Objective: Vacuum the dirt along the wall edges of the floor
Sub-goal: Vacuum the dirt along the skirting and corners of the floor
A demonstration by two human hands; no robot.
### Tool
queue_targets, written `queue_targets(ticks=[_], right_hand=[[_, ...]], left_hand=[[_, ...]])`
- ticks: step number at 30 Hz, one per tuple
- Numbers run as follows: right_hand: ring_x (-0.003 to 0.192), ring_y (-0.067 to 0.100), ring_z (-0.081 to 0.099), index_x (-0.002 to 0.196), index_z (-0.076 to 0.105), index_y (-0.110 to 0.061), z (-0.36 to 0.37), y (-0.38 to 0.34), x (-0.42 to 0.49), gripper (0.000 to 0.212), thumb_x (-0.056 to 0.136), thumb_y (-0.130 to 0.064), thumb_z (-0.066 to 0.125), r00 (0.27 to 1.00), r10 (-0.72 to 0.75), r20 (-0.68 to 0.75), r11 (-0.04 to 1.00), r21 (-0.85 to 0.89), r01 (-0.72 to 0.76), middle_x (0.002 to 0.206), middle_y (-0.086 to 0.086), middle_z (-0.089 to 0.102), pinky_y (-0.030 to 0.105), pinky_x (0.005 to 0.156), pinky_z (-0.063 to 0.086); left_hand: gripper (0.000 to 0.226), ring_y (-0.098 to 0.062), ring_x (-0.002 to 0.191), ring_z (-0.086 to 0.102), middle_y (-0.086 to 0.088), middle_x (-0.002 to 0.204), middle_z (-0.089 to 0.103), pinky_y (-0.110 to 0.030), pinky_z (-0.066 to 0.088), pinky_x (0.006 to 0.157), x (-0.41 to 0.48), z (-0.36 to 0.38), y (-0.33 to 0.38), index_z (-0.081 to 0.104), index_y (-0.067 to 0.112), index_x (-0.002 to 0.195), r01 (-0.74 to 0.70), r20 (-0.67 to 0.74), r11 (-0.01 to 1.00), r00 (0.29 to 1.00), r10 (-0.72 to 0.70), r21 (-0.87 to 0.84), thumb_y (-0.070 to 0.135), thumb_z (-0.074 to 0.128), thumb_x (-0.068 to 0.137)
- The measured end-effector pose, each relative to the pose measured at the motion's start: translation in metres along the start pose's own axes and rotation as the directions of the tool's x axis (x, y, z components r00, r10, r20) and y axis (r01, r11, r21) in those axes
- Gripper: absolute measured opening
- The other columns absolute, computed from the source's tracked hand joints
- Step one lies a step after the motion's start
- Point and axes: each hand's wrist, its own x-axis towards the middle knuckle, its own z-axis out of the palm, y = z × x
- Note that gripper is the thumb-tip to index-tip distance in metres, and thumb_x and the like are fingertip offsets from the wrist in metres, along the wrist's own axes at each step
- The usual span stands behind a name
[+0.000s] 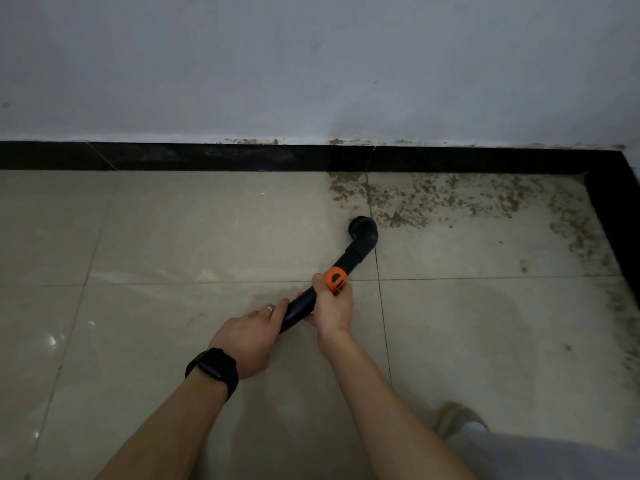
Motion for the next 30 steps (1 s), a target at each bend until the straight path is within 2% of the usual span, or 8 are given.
queue_targets(ticks=[4, 9, 12, 19, 24, 30], right_hand=[[0.098, 0.026, 0.070, 0.112, 0.058, -0.021, 0.005, -0.008, 0.006, 0.024, 0.093, -0.030, 0.071, 0.999, -0.016, 0.046, 1.000, -0.016, 0.017, 0.102, 0.003, 0.069, 0.055, 0.093, 0.059], [0.097, 0.034, 0.072, 0.105, 0.059, -0.023, 0.013, -0.018, 0.010, 0.024, 0.088, -0.032, 0.072, 0.996, -0.026, 0.088, 0.999, -0.030, 0.029, 0.102, 0.012, 0.070, 0.057, 0.088, 0.061], [0.097, 0.033, 0.071, 0.105, 0.058, -0.024, 0.017, -0.024, 0.014, 0.021, 0.091, -0.030, 0.072, 0.994, -0.024, 0.102, 0.998, -0.058, 0.030, 0.103, 0.011, 0.070, 0.057, 0.087, 0.061], [0.097, 0.033, 0.073, 0.112, 0.060, -0.019, 0.026, -0.037, 0.018, 0.042, 0.078, -0.040, 0.073, 0.991, -0.012, 0.133, 0.996, -0.087, 0.024, 0.109, 0.017, 0.071, 0.056, 0.084, 0.062], [0.099, 0.033, 0.072, 0.117, 0.059, -0.015, 0.027, -0.042, 0.023, 0.037, 0.087, -0.033, 0.072, 0.989, -0.002, 0.147, 0.996, -0.090, 0.015, 0.110, 0.018, 0.070, 0.055, 0.080, 0.063], [0.100, 0.032, 0.072, 0.119, 0.059, -0.018, 0.032, -0.045, 0.031, 0.046, 0.081, -0.040, 0.074, 0.989, -0.020, 0.148, 0.993, -0.111, 0.037, 0.113, 0.016, 0.070, 0.053, 0.082, 0.063]], left_hand=[[0.069, -0.024, 0.106, 0.059, -0.002, 0.131, 0.047, -0.035, 0.042, 0.067, 0.003, -0.001, 0.000, 0.009, 0.021, 0.150, 0.044, -0.005, 0.999, 0.999, -0.044, -0.032, 0.021, 0.048, 0.093], [0.065, -0.025, 0.103, 0.060, -0.002, 0.128, 0.049, -0.034, 0.042, 0.066, 0.009, -0.002, -0.001, 0.013, 0.021, 0.149, 0.081, -0.034, 0.992, 0.996, -0.085, -0.092, 0.021, 0.047, 0.094], [0.064, -0.024, 0.101, 0.060, -0.002, 0.126, 0.050, -0.034, 0.043, 0.066, 0.012, -0.004, 0.000, 0.014, 0.022, 0.148, 0.106, -0.051, 0.988, 0.992, -0.113, -0.113, 0.021, 0.048, 0.094], [0.069, -0.025, 0.103, 0.060, -0.003, 0.128, 0.050, -0.033, 0.042, 0.066, 0.020, -0.007, 0.000, 0.010, 0.022, 0.151, 0.151, -0.065, 0.979, 0.985, -0.161, -0.135, 0.018, 0.048, 0.093], [0.072, -0.024, 0.108, 0.058, -0.003, 0.133, 0.048, -0.035, 0.045, 0.070, 0.023, -0.008, 0.000, 0.009, 0.022, 0.152, 0.163, -0.068, 0.974, 0.982, -0.176, -0.157, 0.018, 0.049, 0.092], [0.073, -0.025, 0.111, 0.056, -0.003, 0.137, 0.044, -0.037, 0.048, 0.075, 0.032, -0.009, -0.002, 0.004, 0.023, 0.154, 0.176, -0.054, 0.966, 0.980, -0.189, -0.188, 0.019, 0.047, 0.095]])
